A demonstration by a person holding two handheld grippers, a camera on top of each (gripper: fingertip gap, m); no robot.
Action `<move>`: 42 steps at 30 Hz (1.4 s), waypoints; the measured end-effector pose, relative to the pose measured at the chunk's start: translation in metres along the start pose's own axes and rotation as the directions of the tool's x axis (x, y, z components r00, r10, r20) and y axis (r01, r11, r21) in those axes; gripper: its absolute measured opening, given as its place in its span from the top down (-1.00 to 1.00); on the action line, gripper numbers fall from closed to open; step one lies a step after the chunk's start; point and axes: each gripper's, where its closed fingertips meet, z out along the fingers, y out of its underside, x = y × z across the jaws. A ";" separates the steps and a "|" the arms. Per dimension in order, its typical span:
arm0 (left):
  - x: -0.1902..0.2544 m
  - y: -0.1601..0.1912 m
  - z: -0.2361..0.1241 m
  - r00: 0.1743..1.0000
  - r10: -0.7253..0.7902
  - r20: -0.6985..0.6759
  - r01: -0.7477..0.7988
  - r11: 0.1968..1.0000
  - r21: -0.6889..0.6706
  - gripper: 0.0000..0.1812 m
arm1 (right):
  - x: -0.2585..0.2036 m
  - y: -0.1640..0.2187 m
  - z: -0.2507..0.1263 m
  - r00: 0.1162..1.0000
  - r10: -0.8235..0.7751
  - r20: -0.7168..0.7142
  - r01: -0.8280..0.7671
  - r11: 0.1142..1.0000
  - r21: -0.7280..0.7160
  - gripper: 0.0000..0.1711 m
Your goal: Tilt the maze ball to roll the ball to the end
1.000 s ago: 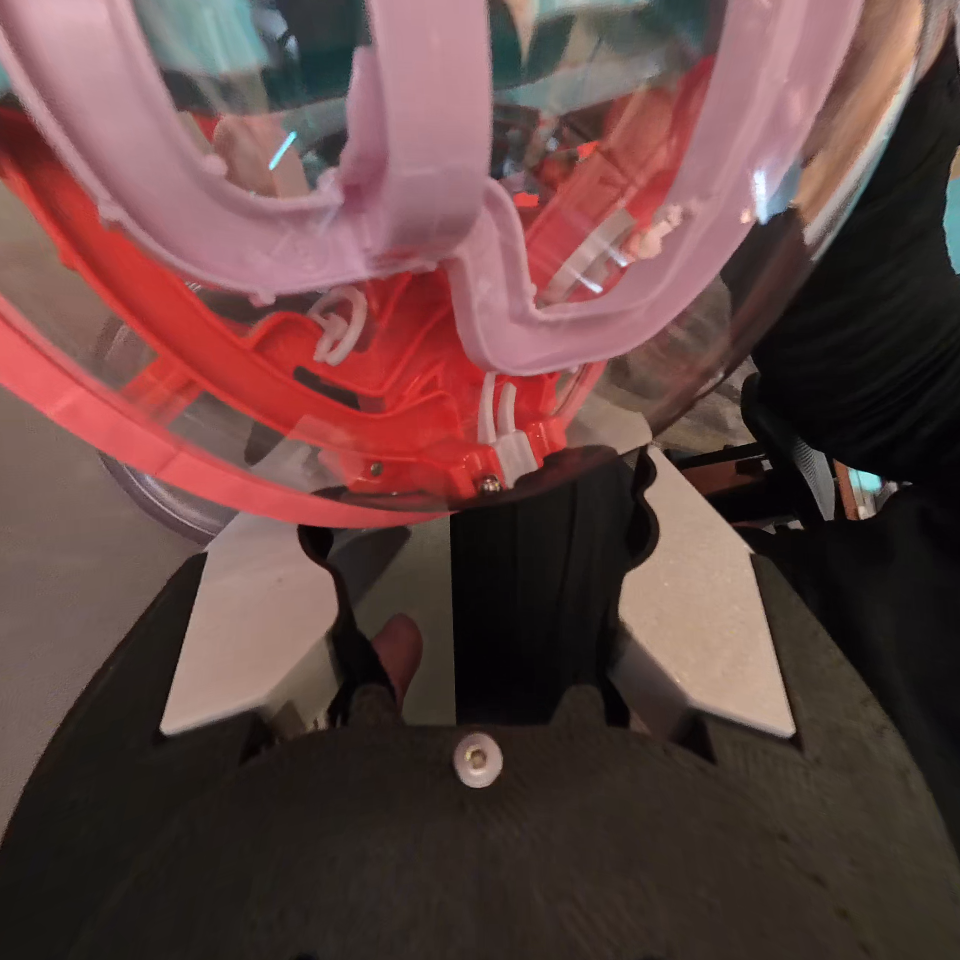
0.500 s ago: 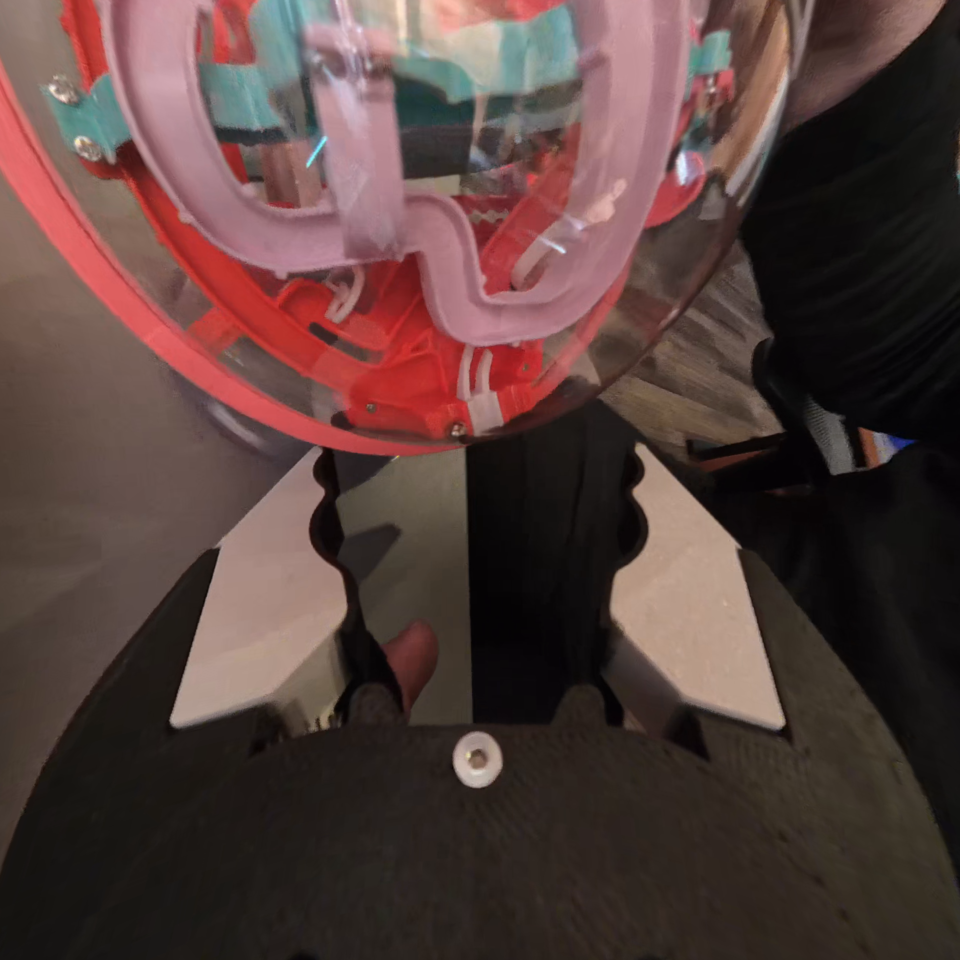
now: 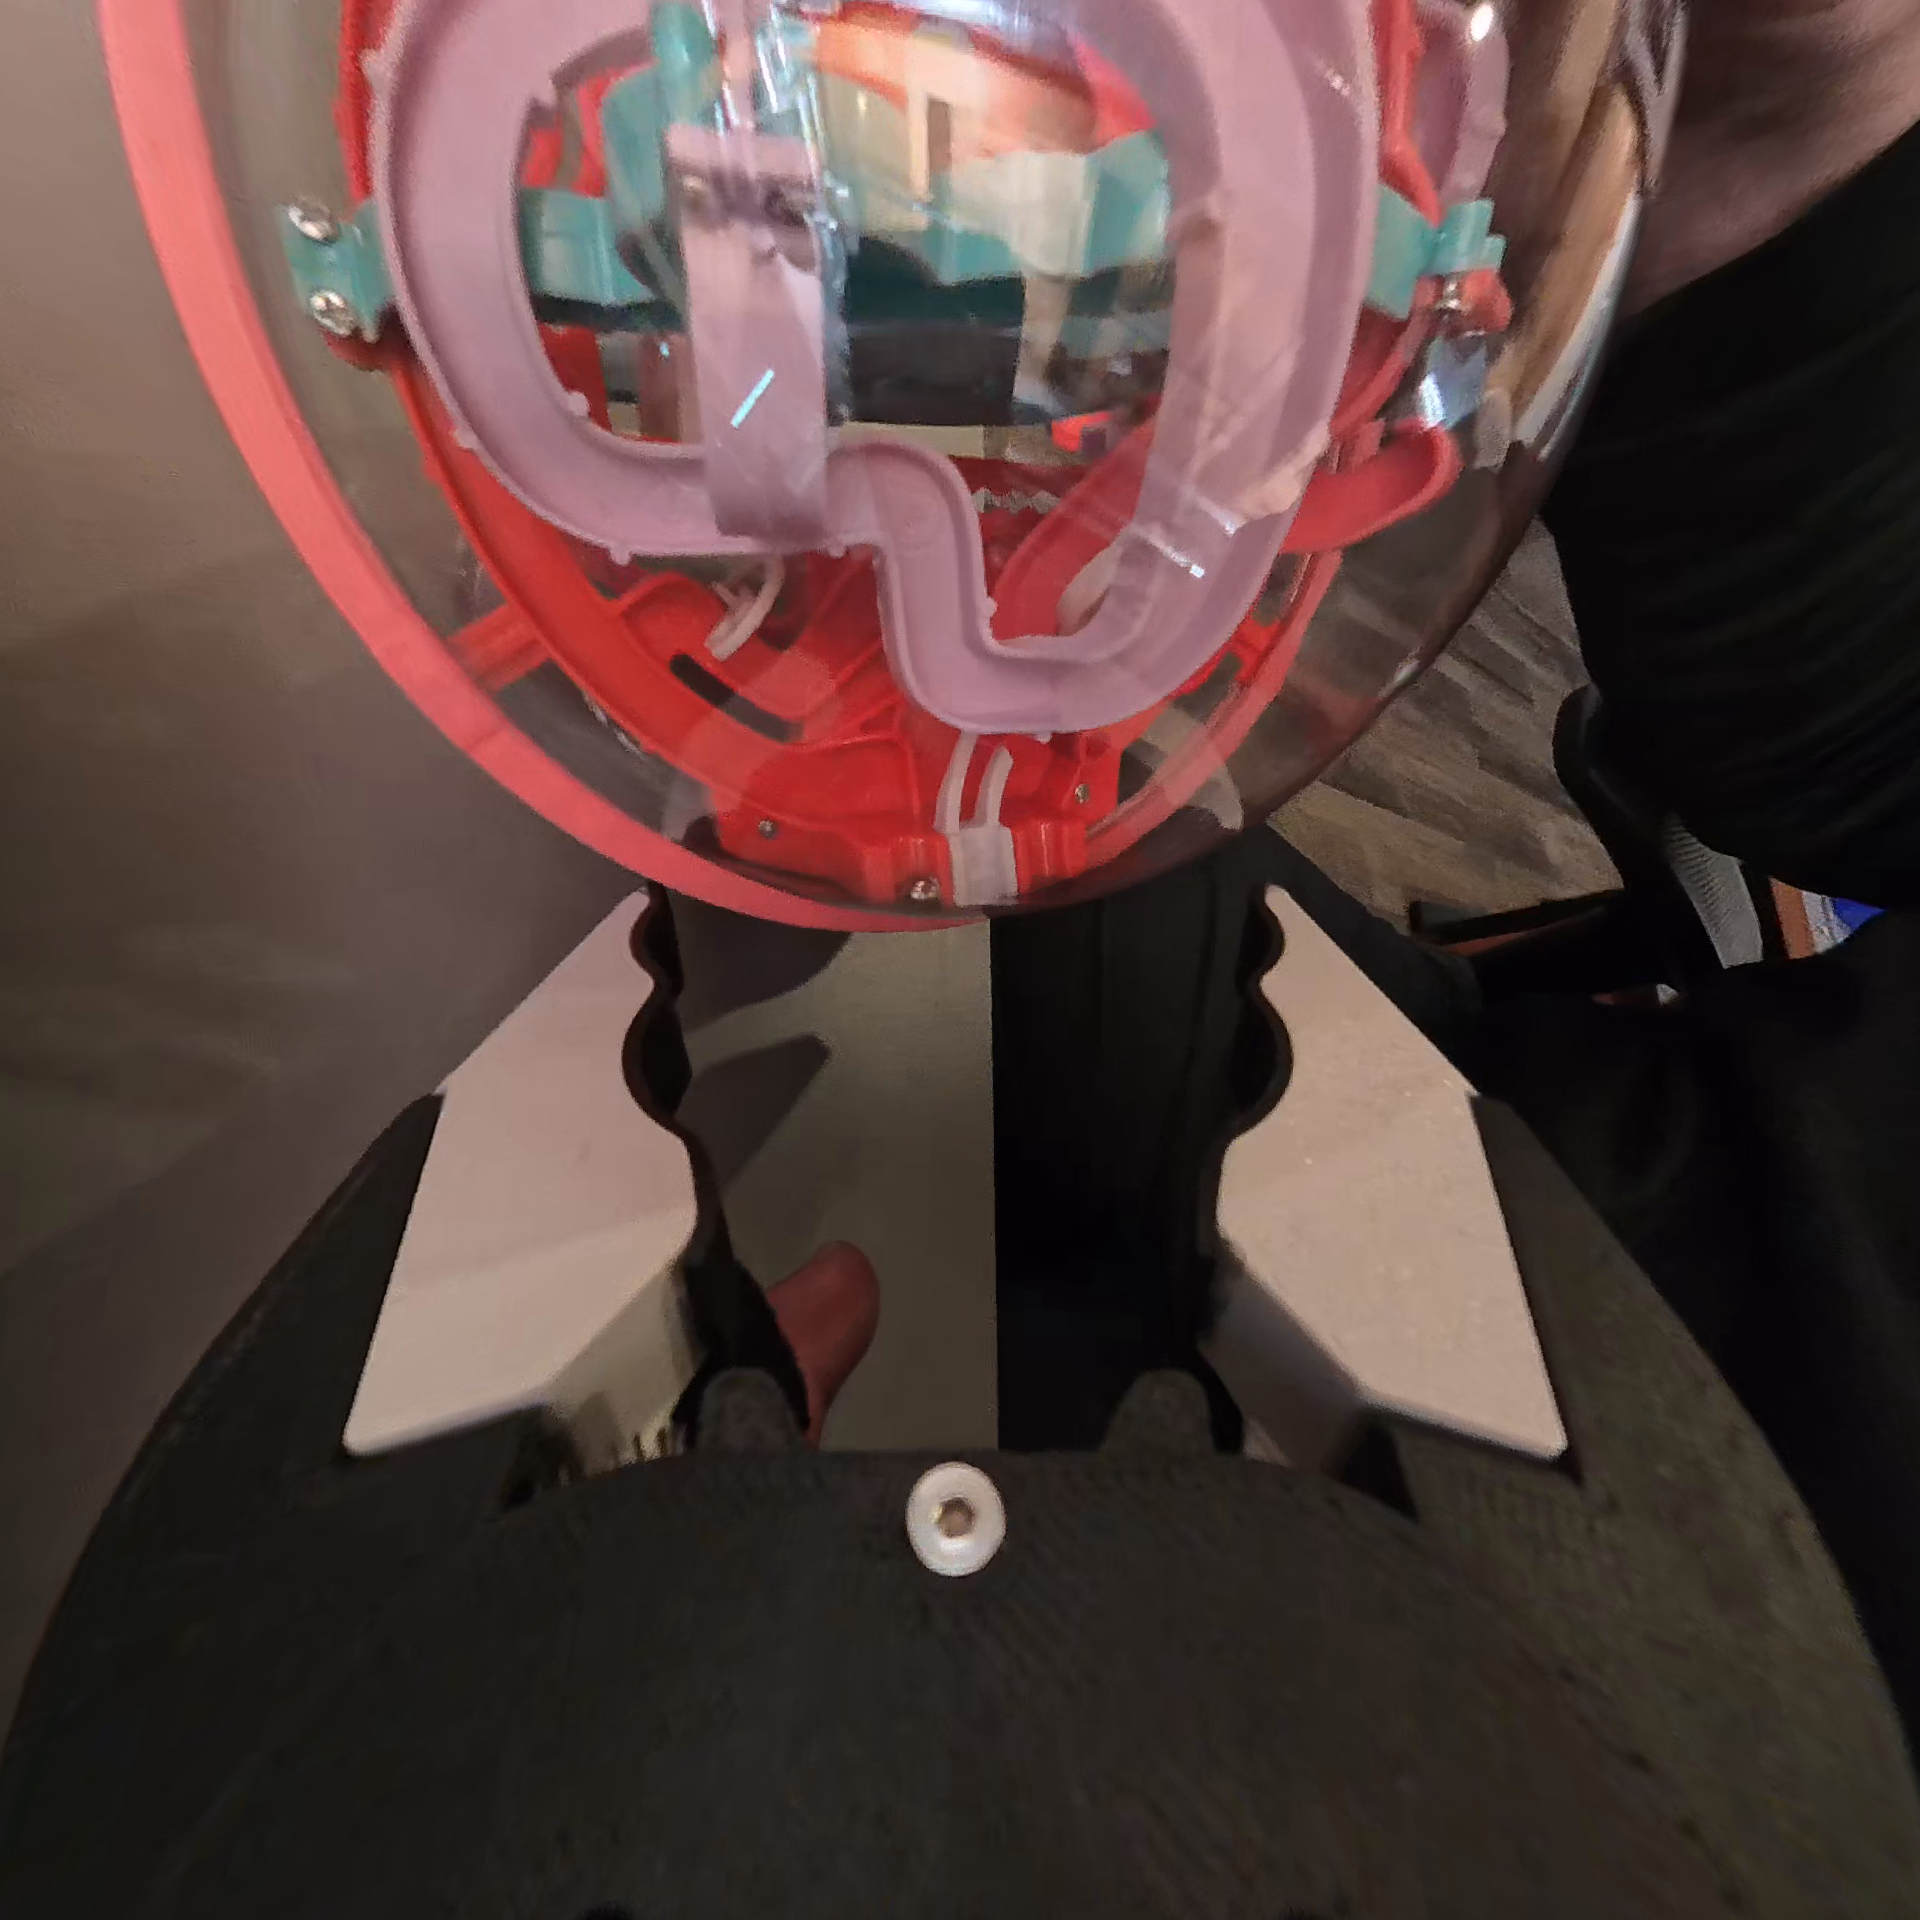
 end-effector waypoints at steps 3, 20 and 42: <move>-0.001 -0.003 -0.004 1.000 0.000 0.012 -0.001 1.000 0.018 -0.15 | 0.000 0.000 -0.004 0.990 -0.128 -0.056 0.125 0.991 -0.052 -0.25; -0.007 -0.011 0.000 0.999 -0.010 0.039 0.008 0.998 0.059 -0.21 | 0.000 0.018 0.002 0.993 -0.093 -0.074 0.077 0.978 -0.196 -0.45; -0.008 -0.018 -0.005 0.982 0.063 0.176 -0.065 0.998 0.009 -0.25 | 0.012 0.020 -0.009 0.996 0.088 -0.035 -0.088 0.996 0.007 -0.46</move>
